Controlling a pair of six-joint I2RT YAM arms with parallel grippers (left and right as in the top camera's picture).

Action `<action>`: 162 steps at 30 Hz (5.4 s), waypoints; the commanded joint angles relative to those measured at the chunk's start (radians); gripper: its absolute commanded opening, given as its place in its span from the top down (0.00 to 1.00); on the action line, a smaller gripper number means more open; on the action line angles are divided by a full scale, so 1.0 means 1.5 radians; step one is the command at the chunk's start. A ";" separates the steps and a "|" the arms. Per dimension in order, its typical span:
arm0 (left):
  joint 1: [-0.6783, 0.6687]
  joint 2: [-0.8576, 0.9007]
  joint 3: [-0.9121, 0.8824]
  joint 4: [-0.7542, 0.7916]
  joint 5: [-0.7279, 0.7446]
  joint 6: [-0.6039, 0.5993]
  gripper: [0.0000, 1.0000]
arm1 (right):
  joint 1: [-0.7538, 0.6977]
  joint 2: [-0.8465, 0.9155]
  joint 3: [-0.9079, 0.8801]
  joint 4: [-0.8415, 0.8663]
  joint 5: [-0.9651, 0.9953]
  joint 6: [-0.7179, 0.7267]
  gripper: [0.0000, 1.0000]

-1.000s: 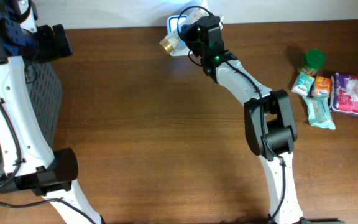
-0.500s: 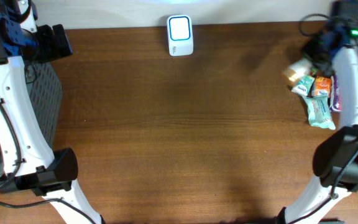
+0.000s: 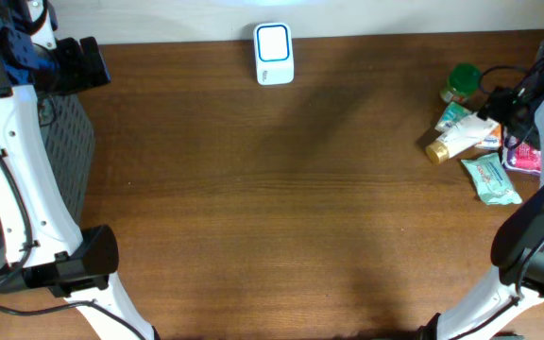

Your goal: Scan the item barcode

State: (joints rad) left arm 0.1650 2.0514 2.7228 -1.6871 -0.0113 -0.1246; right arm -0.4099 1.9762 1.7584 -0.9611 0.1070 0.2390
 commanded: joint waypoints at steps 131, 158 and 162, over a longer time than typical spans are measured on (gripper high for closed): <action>0.001 -0.010 0.005 -0.001 0.005 -0.004 0.01 | 0.265 -1.315 -1.169 0.593 -0.133 -0.194 0.01; -0.213 -0.591 -0.841 0.426 0.060 0.049 0.01 | 0.265 -1.315 -1.169 0.593 -0.133 -0.194 0.01; -0.213 -0.592 -0.973 0.459 0.058 0.049 0.01 | 0.265 -1.315 -1.169 0.593 -0.133 -0.194 0.01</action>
State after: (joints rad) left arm -0.1505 1.1702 1.3613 -1.0378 0.0776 -0.0704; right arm -0.0185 0.0113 0.0147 -0.0715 -0.0872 -0.0525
